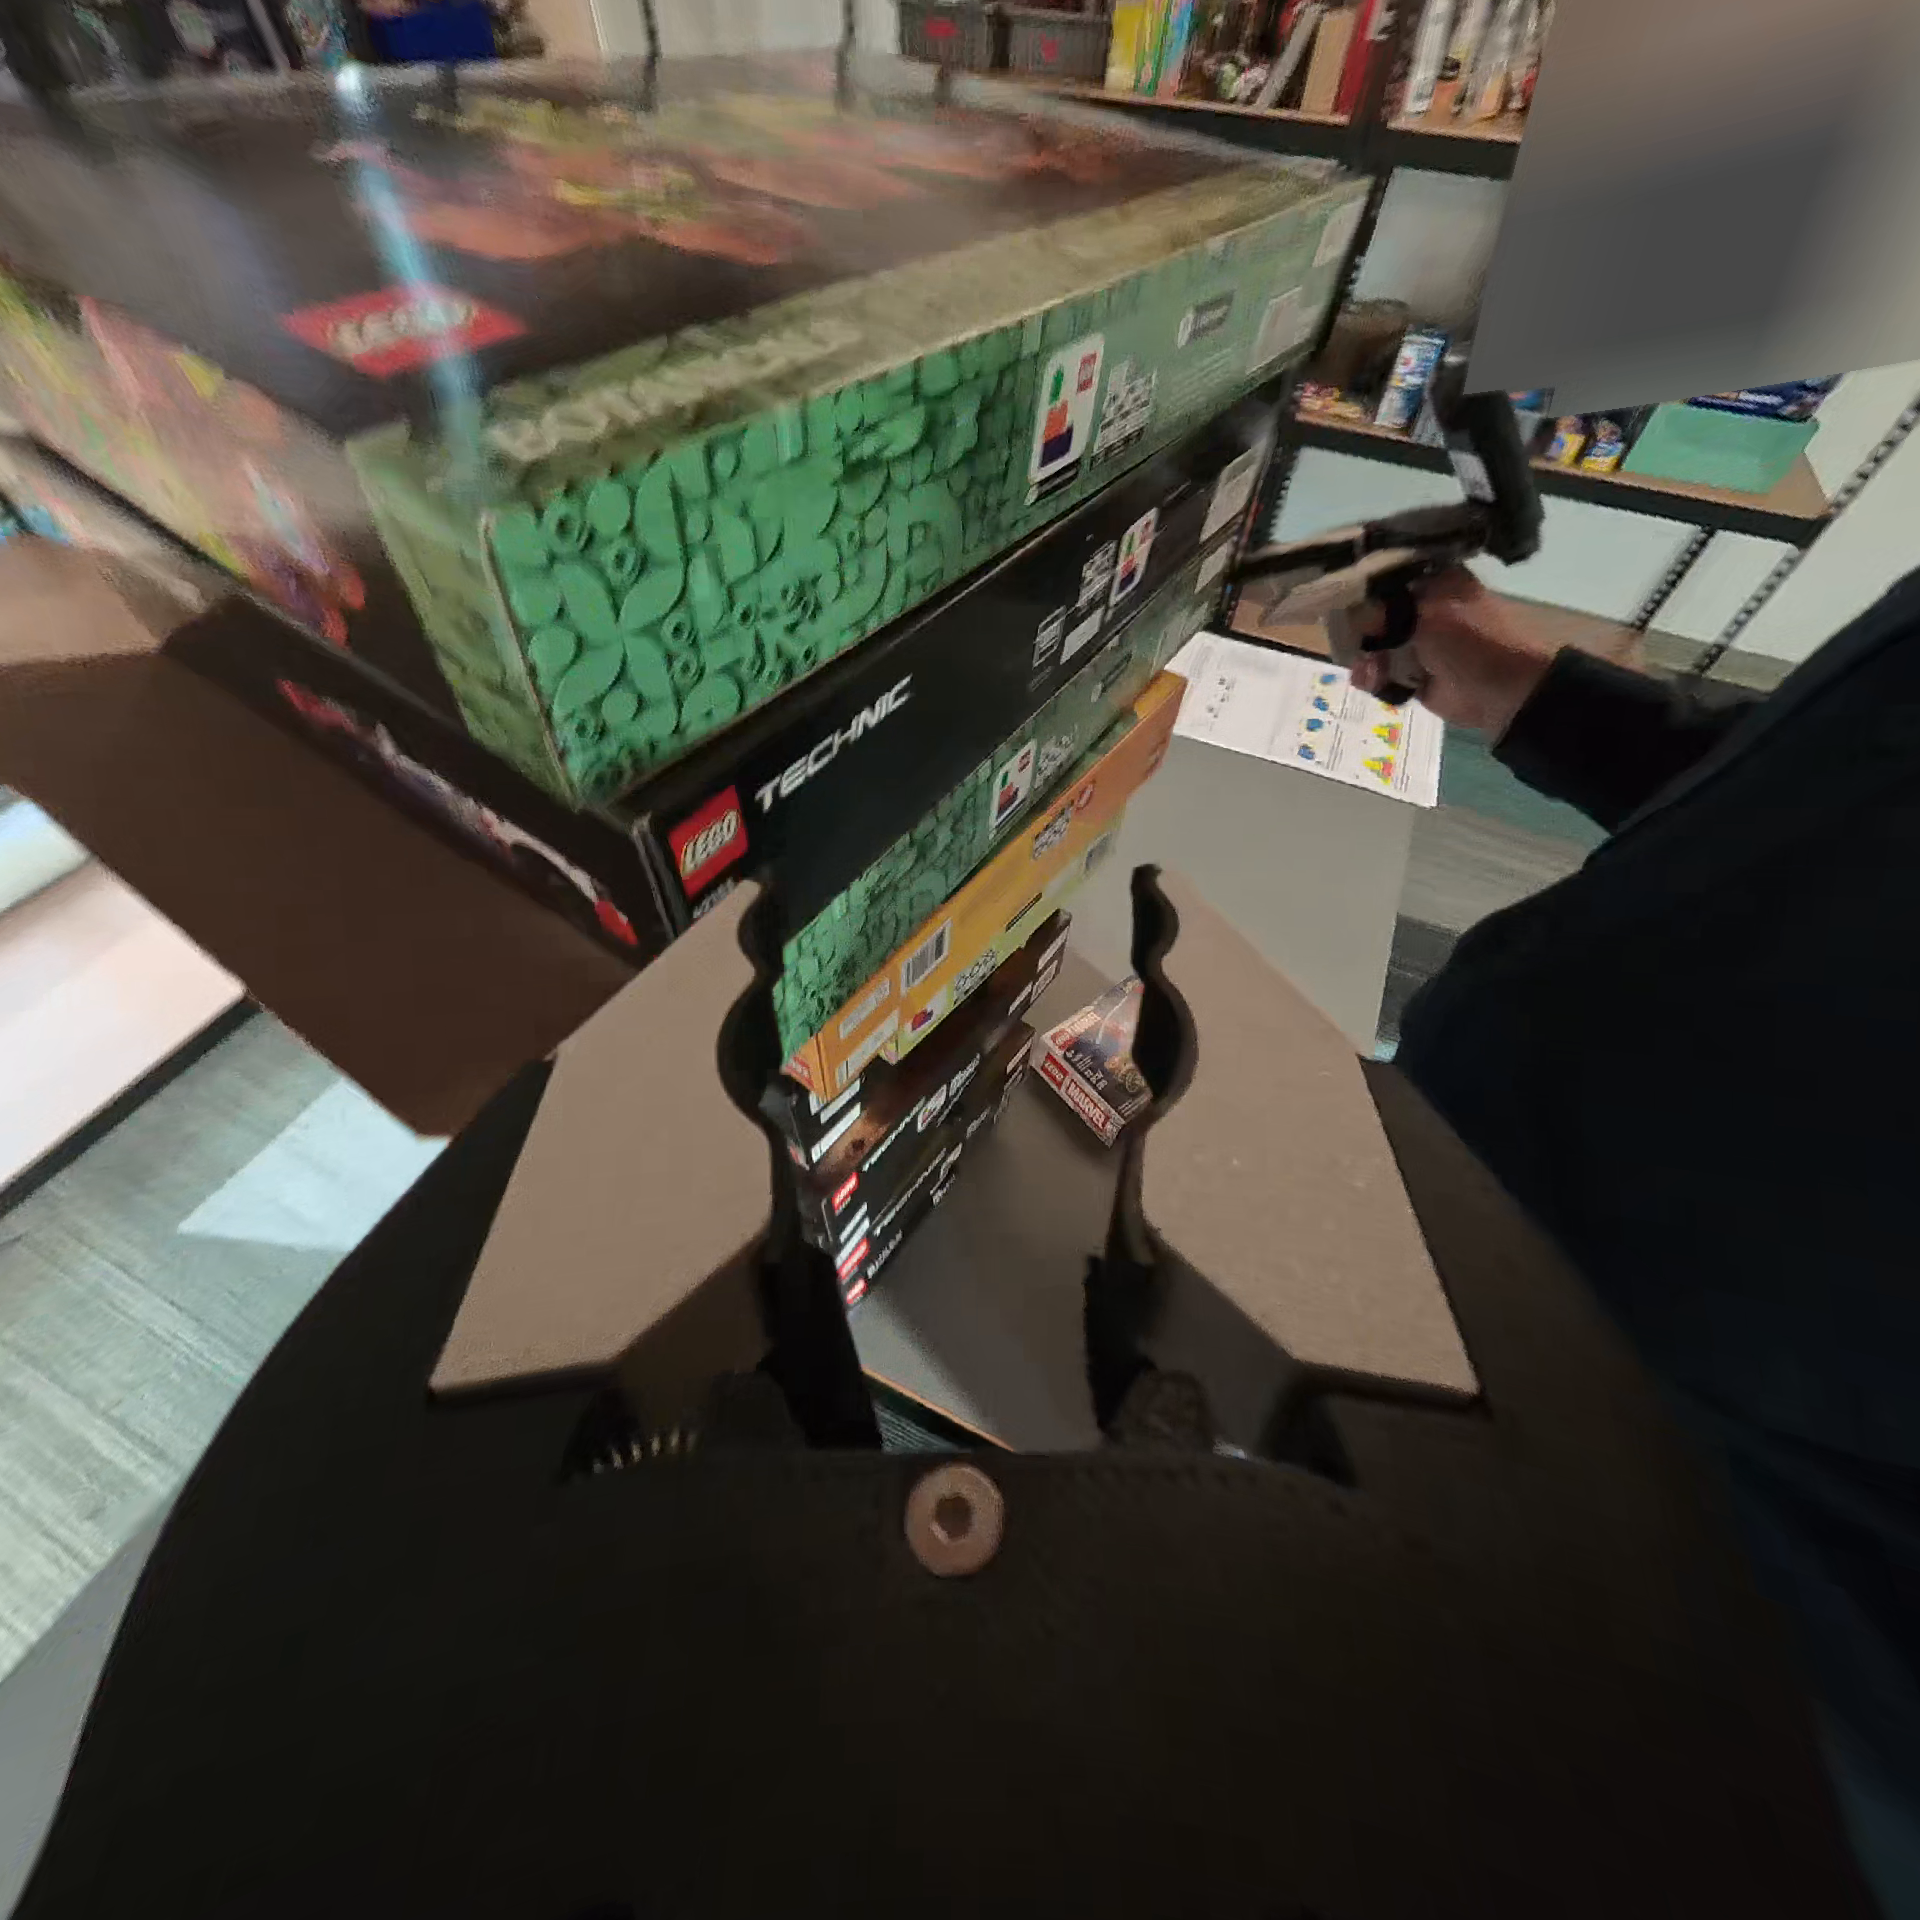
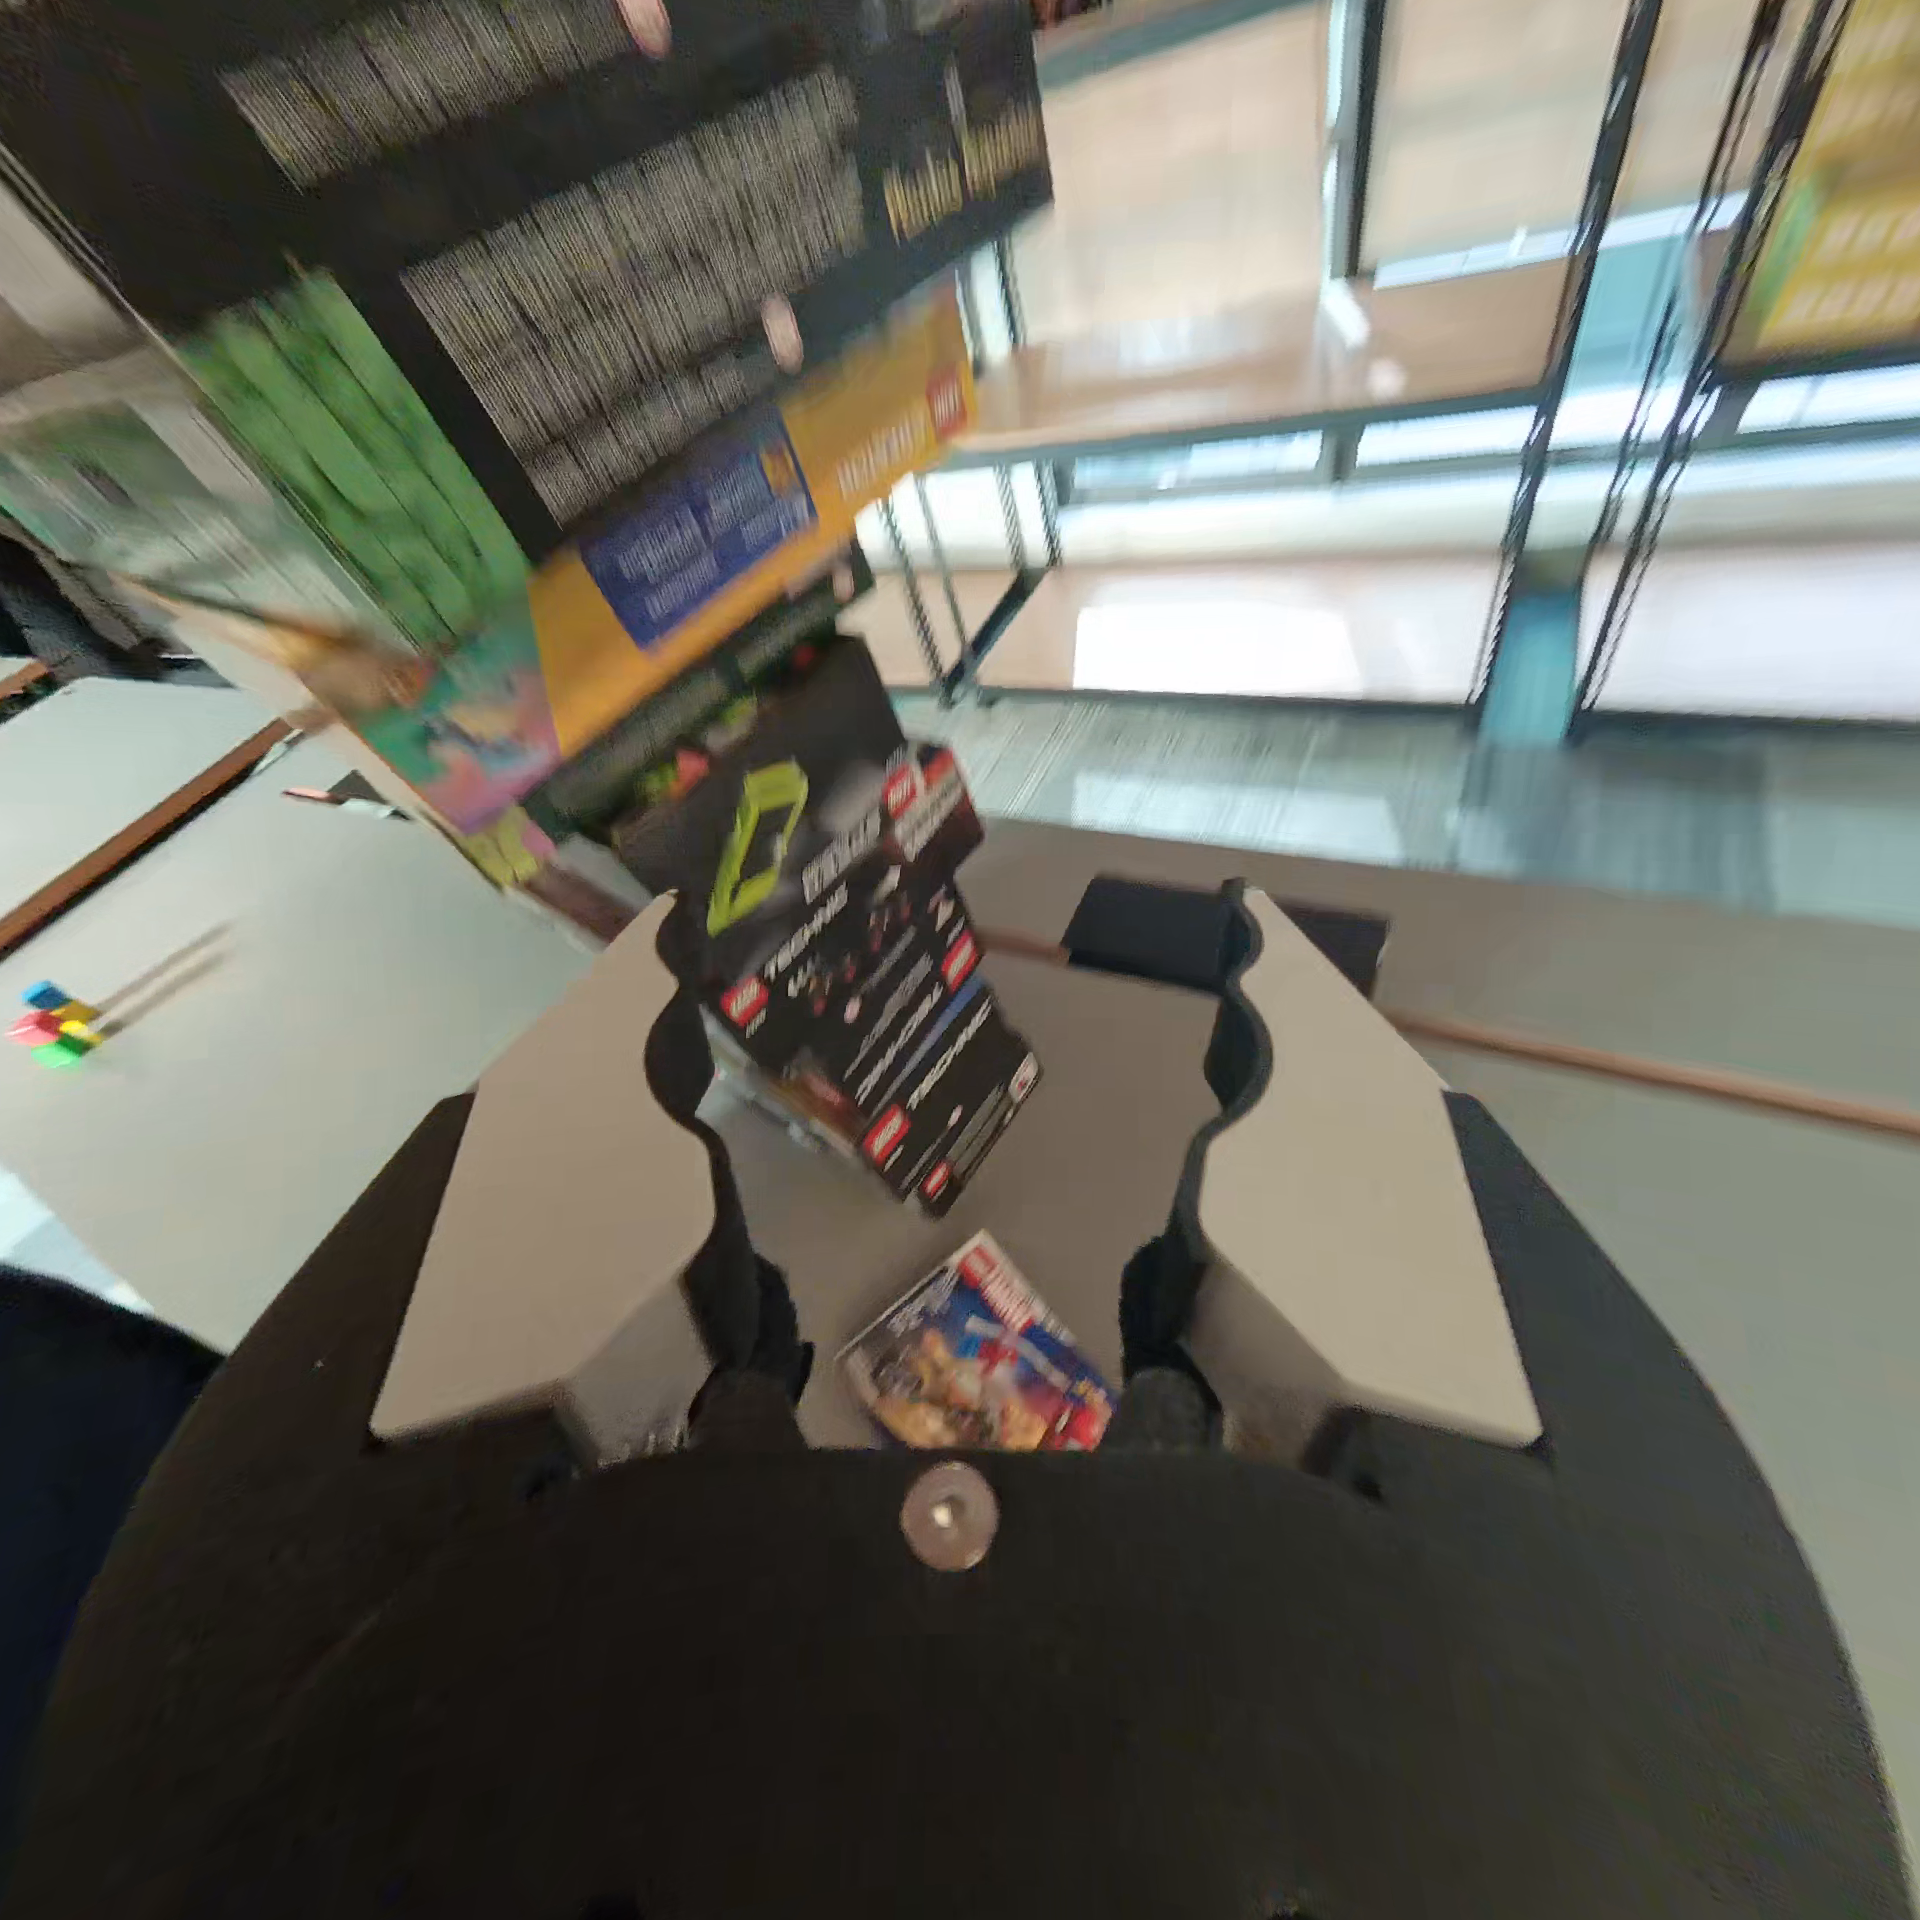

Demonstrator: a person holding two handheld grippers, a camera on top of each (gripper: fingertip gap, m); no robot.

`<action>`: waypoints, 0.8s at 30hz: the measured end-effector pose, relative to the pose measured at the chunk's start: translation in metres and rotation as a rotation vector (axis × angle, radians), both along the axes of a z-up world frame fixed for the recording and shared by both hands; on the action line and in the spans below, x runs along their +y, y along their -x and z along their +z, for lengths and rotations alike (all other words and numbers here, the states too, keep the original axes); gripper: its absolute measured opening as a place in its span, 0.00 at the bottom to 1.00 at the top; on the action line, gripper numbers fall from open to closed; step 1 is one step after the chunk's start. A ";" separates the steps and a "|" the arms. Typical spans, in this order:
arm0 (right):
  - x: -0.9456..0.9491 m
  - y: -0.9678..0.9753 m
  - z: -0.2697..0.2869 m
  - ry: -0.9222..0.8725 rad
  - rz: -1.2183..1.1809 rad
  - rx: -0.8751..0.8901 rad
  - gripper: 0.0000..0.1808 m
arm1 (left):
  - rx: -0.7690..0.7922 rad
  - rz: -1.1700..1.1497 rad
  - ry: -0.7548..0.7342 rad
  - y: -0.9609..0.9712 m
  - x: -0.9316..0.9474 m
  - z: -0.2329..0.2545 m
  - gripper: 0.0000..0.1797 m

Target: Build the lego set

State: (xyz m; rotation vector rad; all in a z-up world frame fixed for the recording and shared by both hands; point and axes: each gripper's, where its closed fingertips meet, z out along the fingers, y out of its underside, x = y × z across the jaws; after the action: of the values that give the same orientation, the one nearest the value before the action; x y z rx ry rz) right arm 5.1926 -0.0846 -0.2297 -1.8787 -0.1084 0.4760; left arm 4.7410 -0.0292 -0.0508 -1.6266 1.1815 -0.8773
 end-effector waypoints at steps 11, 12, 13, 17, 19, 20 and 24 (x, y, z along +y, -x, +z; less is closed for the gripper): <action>-0.032 0.034 -0.279 0.554 0.015 0.280 0.57 | 0.136 -0.557 0.687 -0.062 -0.109 -0.149 0.43; -0.035 0.036 -0.300 0.587 -0.010 0.316 0.57 | 0.185 -0.554 0.743 -0.071 -0.113 -0.183 0.45; -0.039 0.038 -0.319 0.627 -0.029 0.341 0.57 | 0.209 -0.563 0.809 -0.082 -0.119 -0.212 0.48; -0.057 0.052 -0.380 0.774 -0.071 0.350 0.56 | 0.218 -0.610 1.043 -0.132 -0.146 -0.316 0.51; -0.063 0.065 -0.399 0.849 -0.057 0.336 0.52 | 0.250 -0.539 1.108 -0.155 -0.147 -0.371 0.52; -0.063 0.072 -0.402 0.868 -0.045 0.334 0.50 | 0.253 -0.505 1.129 -0.167 -0.146 -0.394 0.53; -0.073 0.091 -0.422 0.940 0.054 0.098 0.39 | 0.292 -0.321 1.195 -0.206 -0.139 -0.476 0.58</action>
State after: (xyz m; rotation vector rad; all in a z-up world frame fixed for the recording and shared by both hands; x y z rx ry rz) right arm 5.1016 -0.1576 -0.6521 -2.7638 0.1631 0.7333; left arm 4.9474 -0.1681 -0.5272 -2.5971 1.1856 -1.8124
